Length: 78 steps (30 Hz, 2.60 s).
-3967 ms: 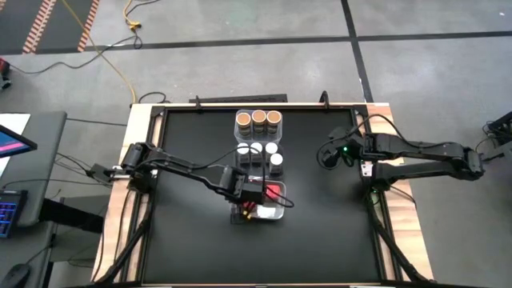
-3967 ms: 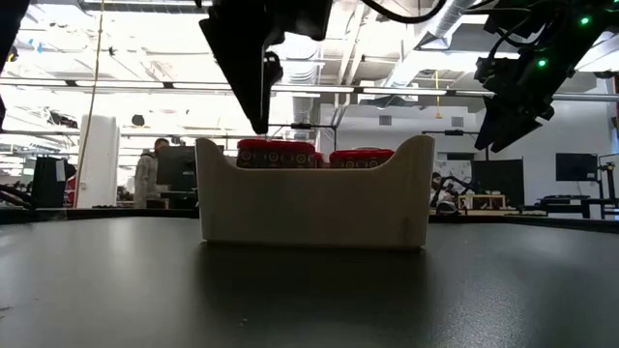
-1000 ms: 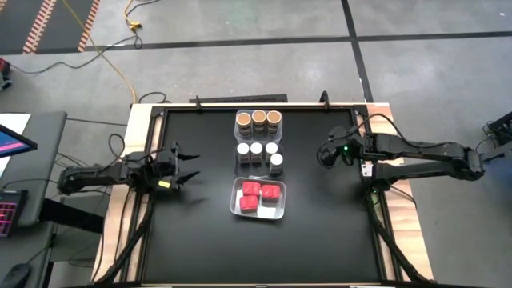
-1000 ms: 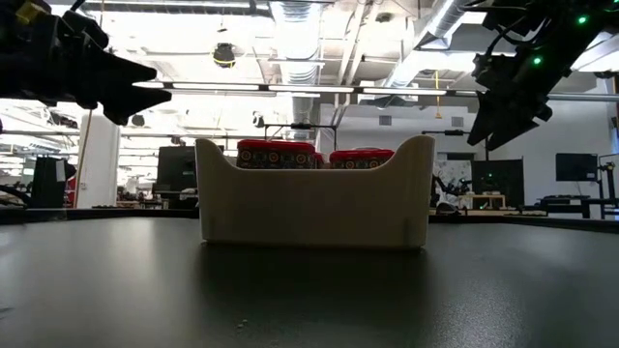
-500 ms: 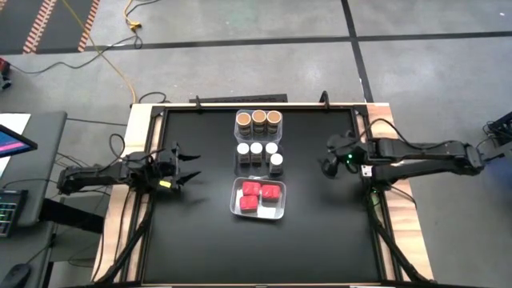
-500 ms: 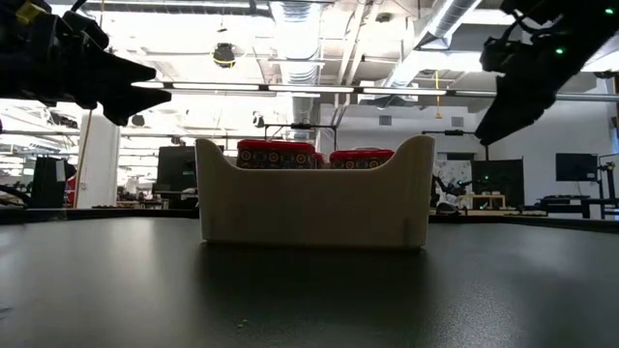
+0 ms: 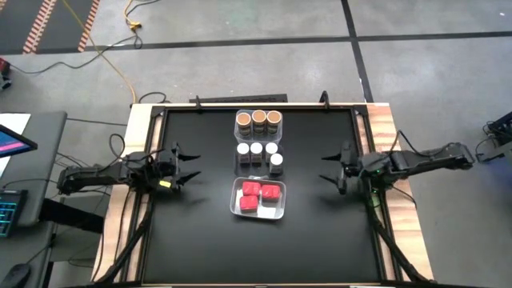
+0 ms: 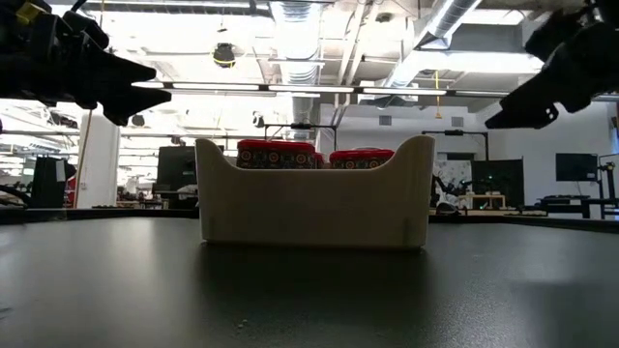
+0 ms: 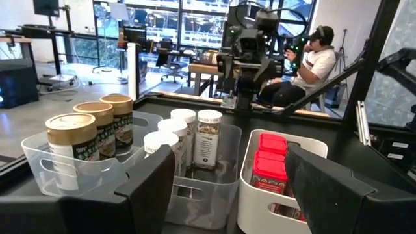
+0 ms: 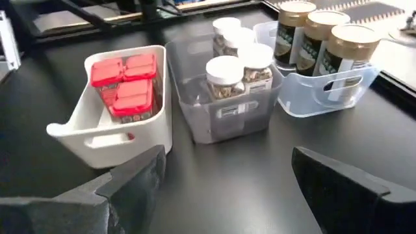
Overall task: Sort spices by type
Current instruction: Return to Home Position
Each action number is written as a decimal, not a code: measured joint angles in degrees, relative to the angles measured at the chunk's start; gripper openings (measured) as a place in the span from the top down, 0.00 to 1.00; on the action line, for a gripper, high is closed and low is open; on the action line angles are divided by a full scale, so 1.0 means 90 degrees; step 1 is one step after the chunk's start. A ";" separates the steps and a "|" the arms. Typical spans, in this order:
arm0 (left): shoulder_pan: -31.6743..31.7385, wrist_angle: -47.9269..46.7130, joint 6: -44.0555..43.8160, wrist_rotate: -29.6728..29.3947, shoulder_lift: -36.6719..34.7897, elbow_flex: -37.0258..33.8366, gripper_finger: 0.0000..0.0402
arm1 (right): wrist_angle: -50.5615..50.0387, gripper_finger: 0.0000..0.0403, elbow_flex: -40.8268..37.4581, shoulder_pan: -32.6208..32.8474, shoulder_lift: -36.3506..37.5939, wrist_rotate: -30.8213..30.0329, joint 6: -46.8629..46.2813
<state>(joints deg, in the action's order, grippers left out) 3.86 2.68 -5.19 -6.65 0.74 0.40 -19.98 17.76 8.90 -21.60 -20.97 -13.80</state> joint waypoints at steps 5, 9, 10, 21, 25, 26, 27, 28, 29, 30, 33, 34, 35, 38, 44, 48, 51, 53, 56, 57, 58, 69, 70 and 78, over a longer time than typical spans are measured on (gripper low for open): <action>0.0000 -0.0002 0.0004 0.0000 0.0001 0.0000 0.30 | 0.0472 0.10 -0.0557 0.0054 0.1123 0.0111 0.0420; -0.0001 -0.0002 -0.0007 0.0000 0.0001 0.0000 0.30 | 0.0970 0.10 -0.0972 -0.0012 0.2119 0.0223 0.0894; 0.0000 -0.0002 -0.0006 -0.0001 -0.0001 0.0000 0.30 | 0.0891 0.10 -0.1075 -0.0034 0.2353 0.0223 0.0924; 0.0000 -0.0002 -0.0009 -0.0003 0.0047 0.0000 0.30 | 0.2573 0.10 -0.1921 -0.0566 0.2396 0.1177 0.1381; 0.0000 0.0000 0.0018 -0.0009 0.0042 -0.0002 0.30 | 0.2520 0.10 -0.1923 -0.0986 0.2382 0.1426 0.1591; 0.0000 0.0000 0.0014 -0.0012 0.0042 -0.0002 0.30 | 0.2512 0.10 -0.1923 -0.1108 0.2382 0.1451 0.1597; 0.0000 0.0000 -0.0006 -0.0013 0.0042 -0.0002 0.30 | 0.2487 0.10 -0.1923 -0.1229 0.2366 0.1569 0.1590; 0.0000 0.0000 -0.0007 -0.0013 0.0042 -0.0001 0.30 | 0.2441 0.10 -0.1923 -0.1352 0.2347 0.1785 0.1586; 0.0000 0.0000 -0.0004 -0.0013 0.0042 -0.0002 0.30 | 0.2369 0.10 -0.1923 -0.1463 0.2312 0.2070 0.1541; 0.0000 0.0000 -0.0001 -0.0013 0.0042 -0.0002 0.30 | 0.2334 0.10 -0.1923 -0.1564 0.2250 0.2318 0.1489; 0.0000 0.0000 -0.0002 -0.0016 0.0042 -0.0002 0.30 | 0.2333 0.10 -0.1921 -0.1708 0.2002 0.2451 0.1386; 0.0000 0.0000 -0.0002 -0.0016 0.0042 -0.0002 0.30 | 0.2333 0.10 -0.1921 -0.1721 0.1932 0.2455 0.1386; 0.0000 0.0000 -0.0002 -0.0016 0.0042 -0.0002 0.30 | 0.2332 0.10 -0.1921 -0.1718 0.1862 0.2464 0.1384; 0.0000 0.0000 -0.0002 -0.0018 0.0042 -0.0002 0.30 | 0.2322 0.10 -0.1921 -0.1675 0.1705 0.2493 0.1372; 0.0000 0.0000 -0.0002 -0.0018 0.0042 -0.0002 0.30 | 0.2313 0.10 -0.1921 -0.1571 0.1463 0.2514 0.1403; 0.0000 0.0000 -0.0001 -0.0020 0.0042 -0.0002 0.30 | 0.2309 0.10 -0.1923 -0.1578 0.1273 0.2514 0.1371; 0.0000 0.0000 0.0000 -0.0020 0.0042 -0.0002 0.30 | 0.2306 0.10 -0.1923 -0.1575 0.1157 0.2516 0.1369; 0.0000 0.0000 0.0000 -0.0020 0.0042 -0.0002 0.30 | 0.2305 0.10 -0.1923 -0.1575 0.1108 0.2515 0.1369; 0.0000 0.0000 0.0000 -0.0020 0.0042 -0.0002 0.30 | 0.2304 0.10 -0.1923 -0.1575 0.1097 0.2516 0.1369; 0.0000 0.0000 -0.0001 -0.0020 0.0042 -0.0002 0.30 | 0.2304 0.10 -0.1923 -0.1575 0.1097 0.2514 0.1367; 0.0000 0.0000 0.0000 -0.0020 0.0042 -0.0002 0.30 | 0.2304 0.10 -0.1923 -0.1575 0.1101 0.2516 0.1367; 0.0000 0.0000 0.0000 -0.0020 0.0042 -0.0002 0.30 | 0.2304 0.10 -0.1923 -0.1575 0.1107 0.2516 0.1364; 0.0000 0.0000 0.0000 -0.0021 0.0042 -0.0002 0.30 | 0.2304 0.10 -0.1925 -0.1575 0.1107 0.2516 0.1364; 0.0000 0.0000 0.0000 -0.0020 0.0042 -0.0002 0.30 | 0.2304 0.10 -0.1926 -0.1575 0.1107 0.2516 0.1362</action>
<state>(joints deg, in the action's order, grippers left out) 3.86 2.68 -5.19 -6.83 1.13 0.38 0.75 0.43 -5.28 -11.64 1.67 -1.54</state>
